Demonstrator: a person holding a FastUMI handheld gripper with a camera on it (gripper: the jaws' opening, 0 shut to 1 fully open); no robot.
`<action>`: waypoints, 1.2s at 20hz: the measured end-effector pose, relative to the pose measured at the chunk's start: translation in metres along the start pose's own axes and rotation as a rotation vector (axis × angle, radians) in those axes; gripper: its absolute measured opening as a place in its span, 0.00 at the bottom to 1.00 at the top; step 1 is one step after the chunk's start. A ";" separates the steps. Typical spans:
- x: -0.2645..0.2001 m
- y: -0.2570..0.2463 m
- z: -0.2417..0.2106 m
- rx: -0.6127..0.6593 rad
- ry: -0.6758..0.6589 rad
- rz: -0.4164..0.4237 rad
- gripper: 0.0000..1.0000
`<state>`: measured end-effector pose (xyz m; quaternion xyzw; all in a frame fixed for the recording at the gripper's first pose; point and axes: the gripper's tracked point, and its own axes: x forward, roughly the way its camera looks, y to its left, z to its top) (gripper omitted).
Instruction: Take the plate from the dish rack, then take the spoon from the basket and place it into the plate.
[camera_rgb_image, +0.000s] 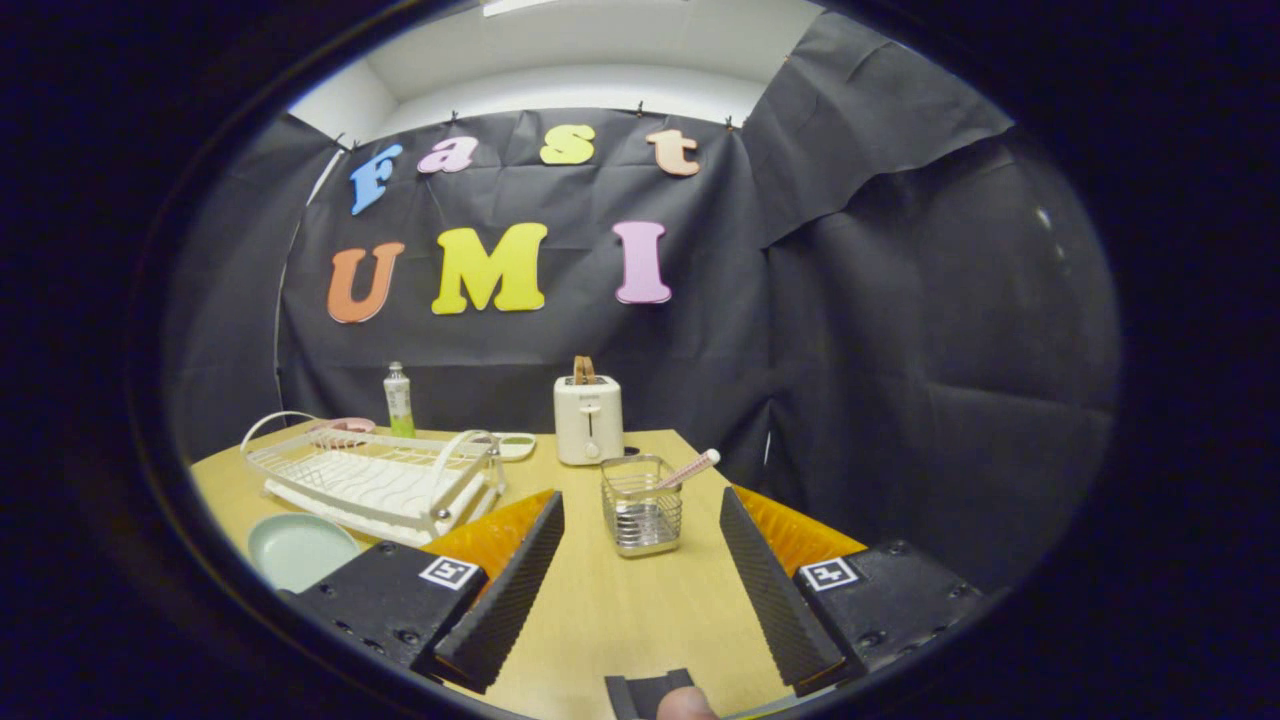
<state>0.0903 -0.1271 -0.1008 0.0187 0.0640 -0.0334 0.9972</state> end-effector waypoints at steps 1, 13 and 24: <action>0.012 -0.006 -0.001 0.006 0.009 0.011 1.00; 0.138 -0.022 -0.005 0.106 0.108 0.136 0.78; 0.155 0.015 0.002 0.095 0.184 0.281 0.22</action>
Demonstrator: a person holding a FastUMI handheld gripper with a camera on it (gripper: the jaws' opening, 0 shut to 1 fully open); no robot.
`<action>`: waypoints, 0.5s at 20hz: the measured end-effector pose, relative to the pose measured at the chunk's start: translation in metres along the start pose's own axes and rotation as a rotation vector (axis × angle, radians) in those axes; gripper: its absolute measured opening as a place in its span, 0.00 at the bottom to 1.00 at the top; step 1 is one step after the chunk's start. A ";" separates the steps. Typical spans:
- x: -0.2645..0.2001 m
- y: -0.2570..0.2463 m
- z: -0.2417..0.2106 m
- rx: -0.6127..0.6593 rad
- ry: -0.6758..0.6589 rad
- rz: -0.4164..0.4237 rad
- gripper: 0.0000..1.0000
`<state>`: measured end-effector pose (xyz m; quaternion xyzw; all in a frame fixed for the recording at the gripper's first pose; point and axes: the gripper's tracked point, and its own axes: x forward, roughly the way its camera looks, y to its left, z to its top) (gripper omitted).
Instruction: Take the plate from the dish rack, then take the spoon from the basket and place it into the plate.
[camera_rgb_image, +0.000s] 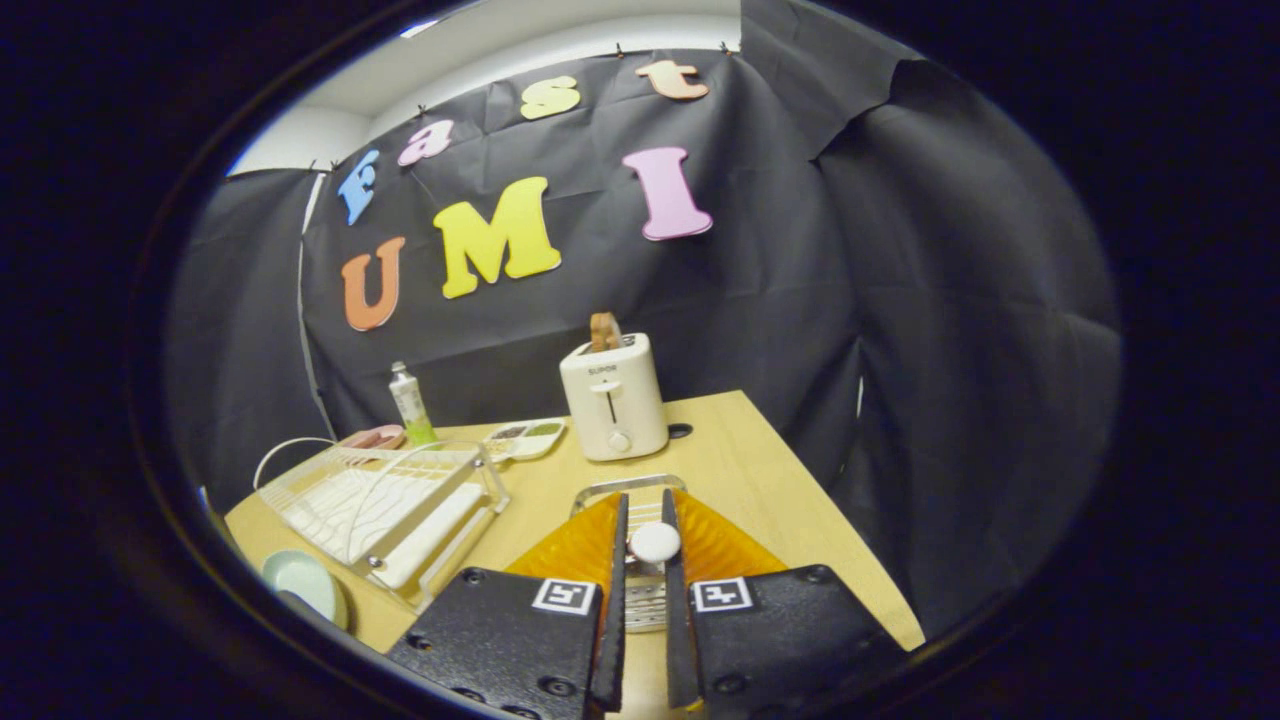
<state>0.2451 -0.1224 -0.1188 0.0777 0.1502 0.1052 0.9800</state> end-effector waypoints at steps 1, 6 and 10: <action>0.001 0.001 0.003 -0.017 0.006 -0.006 0.18; -0.011 0.000 0.020 -0.046 0.009 -0.031 0.12; -0.035 -0.005 0.048 -0.070 -0.047 -0.076 0.13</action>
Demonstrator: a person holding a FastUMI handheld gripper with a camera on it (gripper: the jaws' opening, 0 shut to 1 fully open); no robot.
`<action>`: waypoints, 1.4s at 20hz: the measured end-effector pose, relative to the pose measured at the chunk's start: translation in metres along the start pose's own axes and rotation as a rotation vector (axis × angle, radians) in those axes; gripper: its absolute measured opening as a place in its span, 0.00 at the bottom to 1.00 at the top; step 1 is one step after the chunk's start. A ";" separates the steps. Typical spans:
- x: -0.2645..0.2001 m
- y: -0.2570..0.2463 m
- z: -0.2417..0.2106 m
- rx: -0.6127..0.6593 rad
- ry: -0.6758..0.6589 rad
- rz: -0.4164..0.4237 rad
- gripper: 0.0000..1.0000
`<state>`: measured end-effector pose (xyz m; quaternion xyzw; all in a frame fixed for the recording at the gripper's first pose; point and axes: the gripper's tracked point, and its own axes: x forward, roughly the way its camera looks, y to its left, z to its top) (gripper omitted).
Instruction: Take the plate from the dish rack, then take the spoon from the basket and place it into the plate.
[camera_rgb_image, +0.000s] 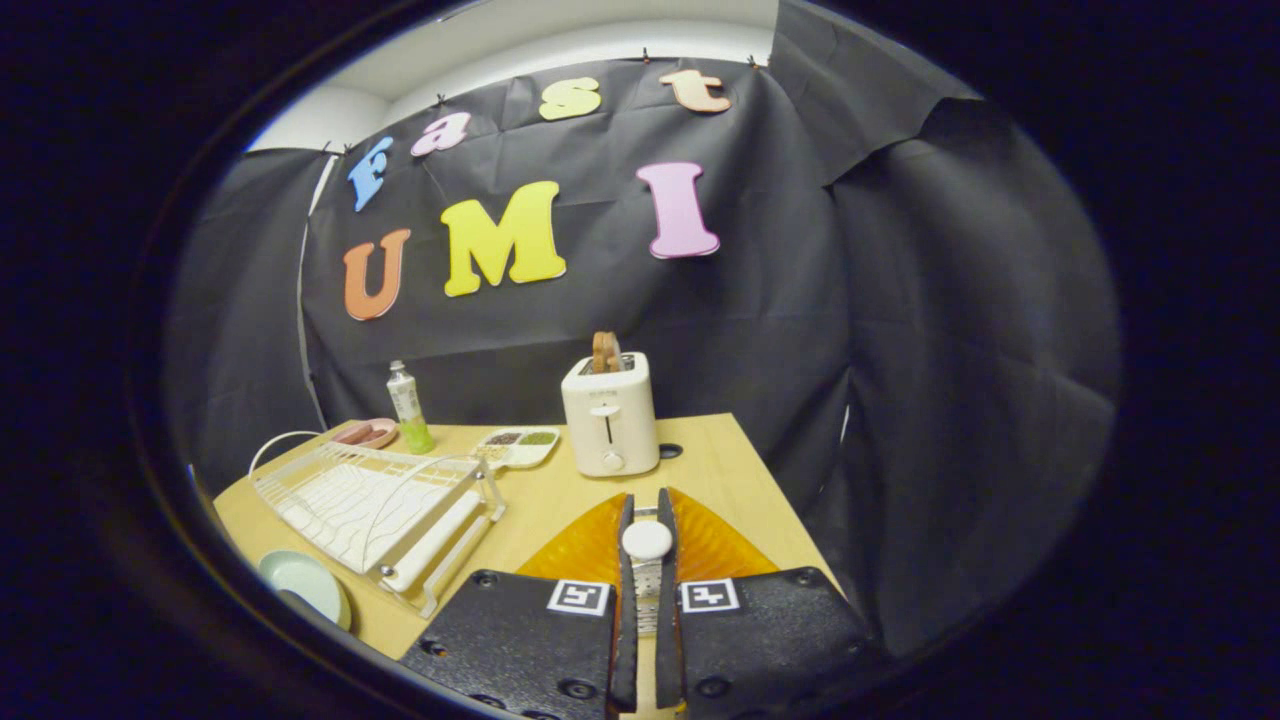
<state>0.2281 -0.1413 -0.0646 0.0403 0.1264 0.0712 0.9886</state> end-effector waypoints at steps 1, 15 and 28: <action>-0.009 0.004 0.010 0.003 -0.014 0.004 0.13; -0.146 0.262 0.032 -0.302 -0.090 0.487 0.12; -0.132 0.383 -0.102 -0.402 0.241 0.890 0.13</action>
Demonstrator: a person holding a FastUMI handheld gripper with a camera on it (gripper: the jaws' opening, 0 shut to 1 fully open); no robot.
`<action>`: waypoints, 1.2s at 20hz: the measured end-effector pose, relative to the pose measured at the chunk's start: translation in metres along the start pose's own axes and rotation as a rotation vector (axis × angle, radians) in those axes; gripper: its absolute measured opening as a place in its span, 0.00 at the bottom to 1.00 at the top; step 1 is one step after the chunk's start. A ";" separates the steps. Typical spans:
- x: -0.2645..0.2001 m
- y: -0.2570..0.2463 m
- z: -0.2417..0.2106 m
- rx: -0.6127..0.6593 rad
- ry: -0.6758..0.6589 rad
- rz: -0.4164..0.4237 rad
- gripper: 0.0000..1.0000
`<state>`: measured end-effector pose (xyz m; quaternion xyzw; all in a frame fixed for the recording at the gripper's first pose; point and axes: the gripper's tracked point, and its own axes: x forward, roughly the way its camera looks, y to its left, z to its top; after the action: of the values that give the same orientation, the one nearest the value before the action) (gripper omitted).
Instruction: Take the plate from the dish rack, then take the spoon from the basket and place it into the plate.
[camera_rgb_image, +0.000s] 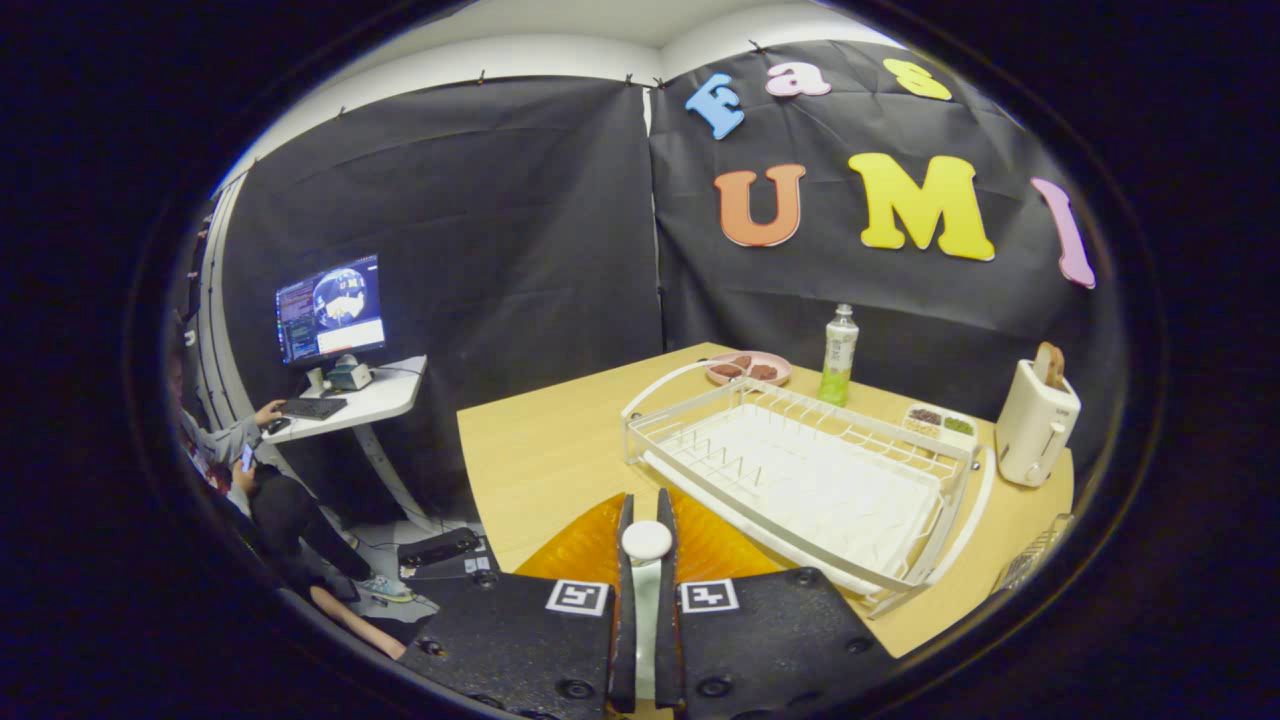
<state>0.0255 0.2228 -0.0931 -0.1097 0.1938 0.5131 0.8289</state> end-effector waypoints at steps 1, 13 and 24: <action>0.004 0.001 -0.005 0.006 0.018 0.014 0.13; 0.017 -0.029 -0.007 0.058 0.008 -0.042 0.41; -0.034 -0.038 0.023 0.120 -0.149 -0.259 0.83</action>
<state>0.0507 0.1867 -0.0582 -0.0456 0.1465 0.3960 0.9053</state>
